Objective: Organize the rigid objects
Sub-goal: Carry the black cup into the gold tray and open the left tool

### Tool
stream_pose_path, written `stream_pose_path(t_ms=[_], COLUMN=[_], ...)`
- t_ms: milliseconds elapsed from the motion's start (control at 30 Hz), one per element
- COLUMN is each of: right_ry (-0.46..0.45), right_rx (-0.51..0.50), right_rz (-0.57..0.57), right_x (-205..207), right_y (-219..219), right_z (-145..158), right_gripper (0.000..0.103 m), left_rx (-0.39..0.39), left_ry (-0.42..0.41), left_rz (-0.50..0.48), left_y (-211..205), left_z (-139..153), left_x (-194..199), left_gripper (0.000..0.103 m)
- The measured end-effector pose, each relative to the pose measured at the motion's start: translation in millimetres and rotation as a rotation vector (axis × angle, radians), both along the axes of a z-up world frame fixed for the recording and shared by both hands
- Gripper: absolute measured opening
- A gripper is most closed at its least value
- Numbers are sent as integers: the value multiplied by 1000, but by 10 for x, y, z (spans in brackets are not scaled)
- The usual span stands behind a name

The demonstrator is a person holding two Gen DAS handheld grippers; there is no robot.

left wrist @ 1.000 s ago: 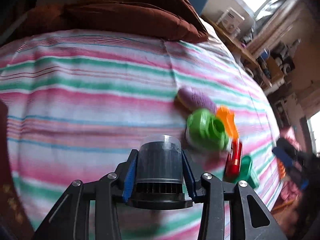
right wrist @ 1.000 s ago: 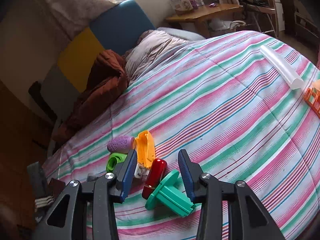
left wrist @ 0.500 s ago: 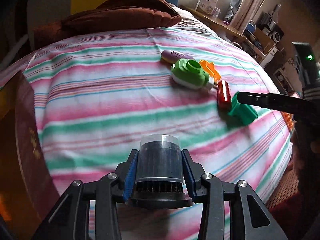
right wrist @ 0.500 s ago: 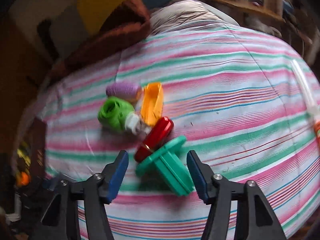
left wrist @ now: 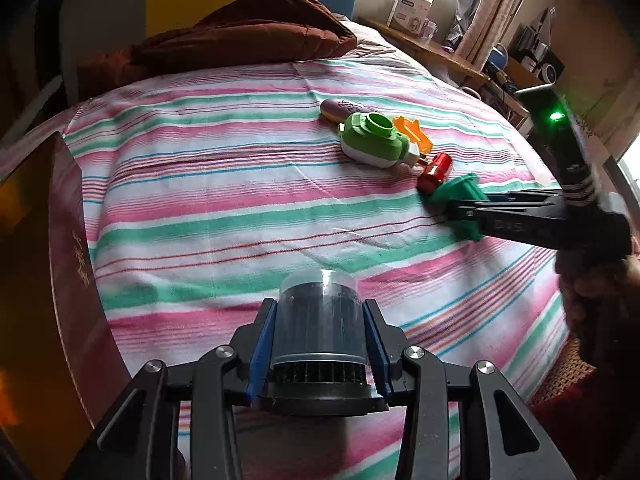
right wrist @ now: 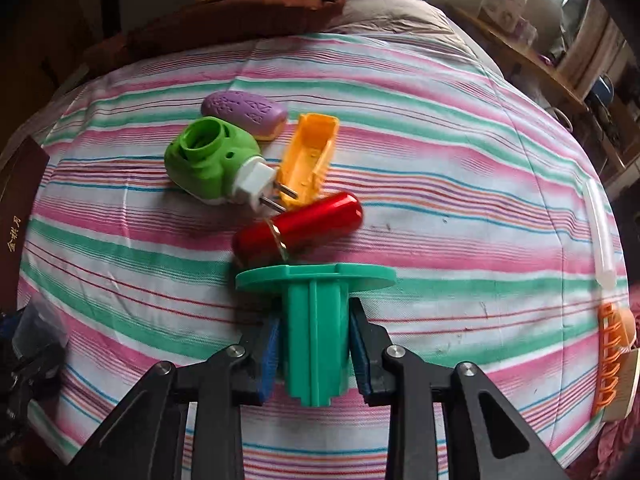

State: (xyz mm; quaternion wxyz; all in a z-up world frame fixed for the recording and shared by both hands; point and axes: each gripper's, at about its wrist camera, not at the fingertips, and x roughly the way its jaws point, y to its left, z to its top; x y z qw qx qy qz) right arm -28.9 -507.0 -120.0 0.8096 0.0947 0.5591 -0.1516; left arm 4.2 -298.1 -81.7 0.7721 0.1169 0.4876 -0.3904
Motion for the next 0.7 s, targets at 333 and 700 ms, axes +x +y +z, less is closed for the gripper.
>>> stream_pose_path(t_ms=[333, 700], right_ry=[-17, -40], right_rx=[15, -7], right_rz=[-11, -15], right_x=[-2, -24], right_y=[-31, 20], right_z=[-32, -31], right_gripper=[30, 30], left_rx=[-129, -150], left_ry=[-76, -17], left_rz=[40, 347], left_y=[517, 1739], left_z=[583, 719], left_x=[-36, 1007], left_gripper=[43, 43])
